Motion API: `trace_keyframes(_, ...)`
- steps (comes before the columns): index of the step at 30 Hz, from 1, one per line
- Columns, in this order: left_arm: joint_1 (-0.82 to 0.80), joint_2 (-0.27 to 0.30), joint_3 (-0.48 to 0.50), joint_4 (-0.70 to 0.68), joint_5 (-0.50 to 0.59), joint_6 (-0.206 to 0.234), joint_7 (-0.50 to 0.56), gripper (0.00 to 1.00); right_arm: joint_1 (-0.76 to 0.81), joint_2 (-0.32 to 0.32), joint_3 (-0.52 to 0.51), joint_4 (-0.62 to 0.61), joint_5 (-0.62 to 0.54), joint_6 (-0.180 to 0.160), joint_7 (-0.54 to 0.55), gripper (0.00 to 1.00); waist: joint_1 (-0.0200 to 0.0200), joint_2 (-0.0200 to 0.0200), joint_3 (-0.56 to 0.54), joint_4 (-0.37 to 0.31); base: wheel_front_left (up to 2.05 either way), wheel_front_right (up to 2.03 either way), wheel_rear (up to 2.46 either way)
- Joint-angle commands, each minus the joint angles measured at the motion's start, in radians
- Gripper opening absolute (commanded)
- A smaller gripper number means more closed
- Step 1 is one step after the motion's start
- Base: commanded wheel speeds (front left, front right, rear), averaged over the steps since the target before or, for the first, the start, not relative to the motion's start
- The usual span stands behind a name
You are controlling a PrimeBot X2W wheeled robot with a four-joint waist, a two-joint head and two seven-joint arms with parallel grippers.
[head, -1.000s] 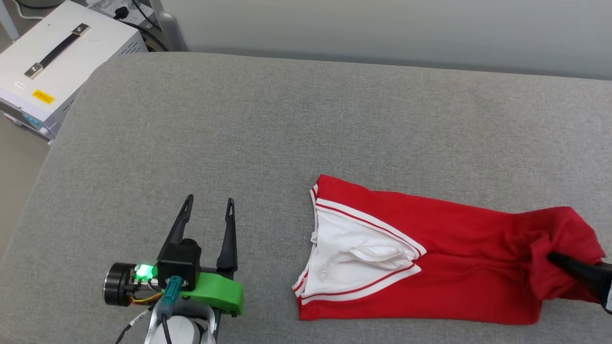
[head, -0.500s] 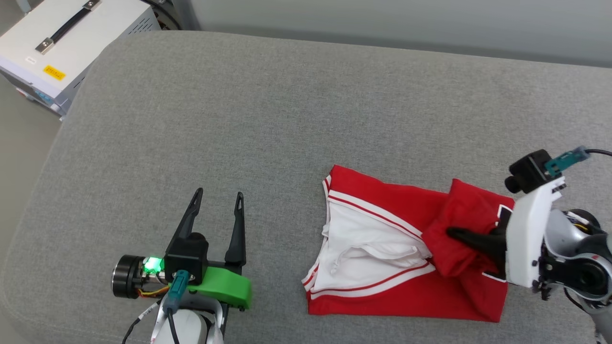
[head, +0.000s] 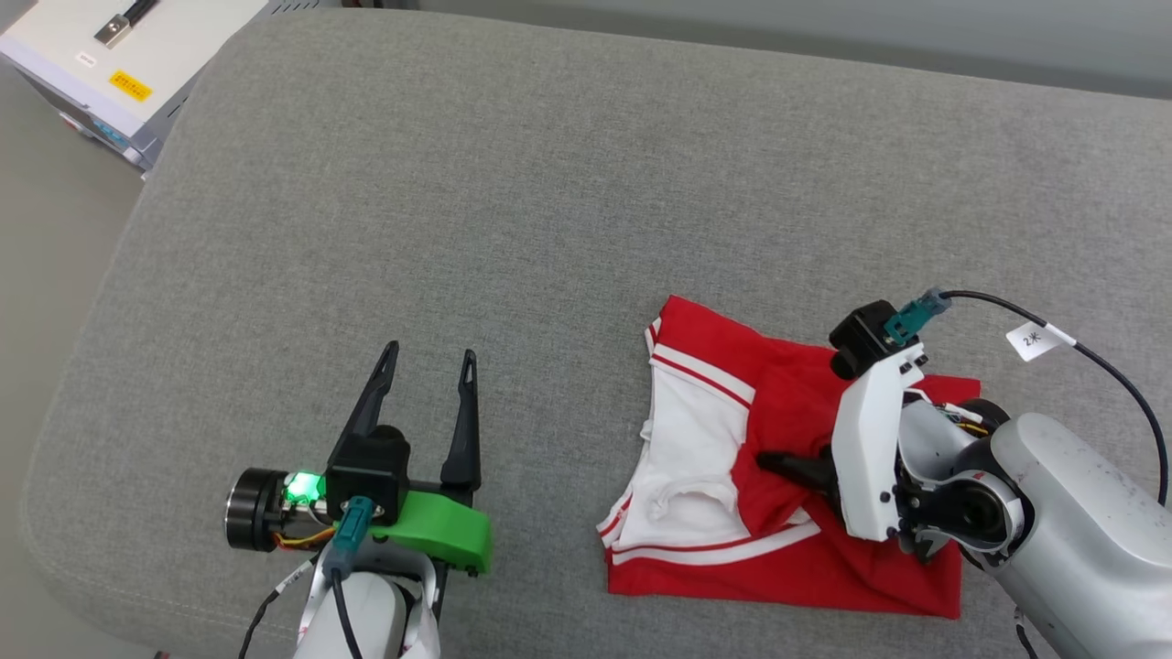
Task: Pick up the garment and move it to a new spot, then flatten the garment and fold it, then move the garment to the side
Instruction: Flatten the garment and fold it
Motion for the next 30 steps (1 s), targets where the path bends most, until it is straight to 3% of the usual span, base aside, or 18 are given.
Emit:
trace_keyframes(1, -0.016, -0.007, 0.006, 0.004, 0.008, -0.005, -0.006, 1.00, -0.016, 0.003, 0.007, 0.009, 0.003, -0.001, -0.025, 0.64, -0.0001, 0.0048, -0.009, -0.008, 0.00, 0.00, 0.00)
trace_keyframes(2, -0.014, -0.008, 0.007, 0.007, 0.009, -0.006, -0.006, 1.00, -0.019, -0.002, 0.013, -0.001, 0.004, -0.001, -0.042, 1.00, -0.0001, 0.0048, -0.015, -0.010, 0.00, 0.00, 0.00)
trace_keyframes(6, -0.005, -0.006, 0.014, 0.009, 0.011, -0.008, -0.006, 1.00, -0.016, -0.042, 0.015, -0.084, 0.024, -0.001, -0.119, 1.00, -0.0001, 0.0048, -0.043, -0.021, 0.00, 0.00, 0.00)
trace_keyframes(8, 0.011, -0.004, 0.022, 0.004, 0.013, -0.007, -0.006, 1.00, 0.003, -0.106, -0.031, -0.183, 0.005, -0.001, -0.239, 1.00, -0.0001, 0.0048, -0.069, -0.034, 0.00, 0.00, 0.00)
trace_keyframes(9, 0.022, -0.002, 0.029, -0.002, 0.015, -0.006, -0.006, 1.00, 0.025, -0.142, -0.091, -0.238, -0.042, -0.001, -0.356, 1.00, -0.0001, 0.0048, -0.085, -0.047, 0.00, 0.00, 0.00)
trace_keyframes(13, 0.038, 0.002, 0.038, -0.015, 0.016, -0.004, -0.006, 1.00, 0.063, -0.158, -0.218, -0.247, -0.185, -0.001, -0.548, 1.00, -0.0001, 0.0048, -0.105, -0.067, 0.00, 0.00, 0.00)
trace_keyframes(14, 0.042, 0.004, 0.041, -0.017, 0.016, -0.003, -0.006, 1.00, 0.079, -0.149, -0.255, -0.239, -0.228, -0.001, -0.596, 1.00, -0.0001, 0.0048, -0.110, -0.073, 0.00, 0.00, 0.00)
trace_keyframes(15, 0.053, 0.010, 0.048, -0.025, 0.018, -0.002, -0.006, 1.00, 0.117, -0.115, -0.348, -0.223, -0.356, -0.001, -0.715, 1.00, -0.0001, 0.0048, -0.123, -0.088, 0.00, 0.00, 0.00)
trace_keyframes(17, 0.060, 0.013, 0.052, -0.030, 0.019, -0.001, -0.006, 1.00, 0.152, -0.069, -0.433, -0.206, -0.442, -0.001, -0.800, 1.00, -0.0001, 0.0048, -0.131, -0.098, 0.00, 0.00, 0.00)
trace_keyframes(18, 0.069, 0.015, 0.056, -0.036, 0.020, 0.000, -0.006, 1.00, 0.201, -0.011, -0.509, -0.194, -0.546, -0.001, -0.885, 1.00, -0.0001, 0.0048, -0.139, -0.109, 0.00, 0.00, 0.00)
trace_keyframes(24, 0.087, 0.016, 0.057, -0.045, 0.022, 0.001, -0.006, 1.00, 0.303, 0.097, -0.621, -0.193, -0.703, -0.001, -0.975, 1.00, -0.0001, 0.0048, -0.159, -0.123, 0.00, 0.00, 0.00)
trace_keyframes(30, 0.111, 0.018, 0.056, -0.055, 0.024, 0.001, -0.006, 1.00, 0.409, 0.202, -0.695, -0.218, -0.760, -0.001, -0.991, 1.00, -0.0001, 0.0048, -0.181, -0.133, 0.00, 0.00, 0.00)
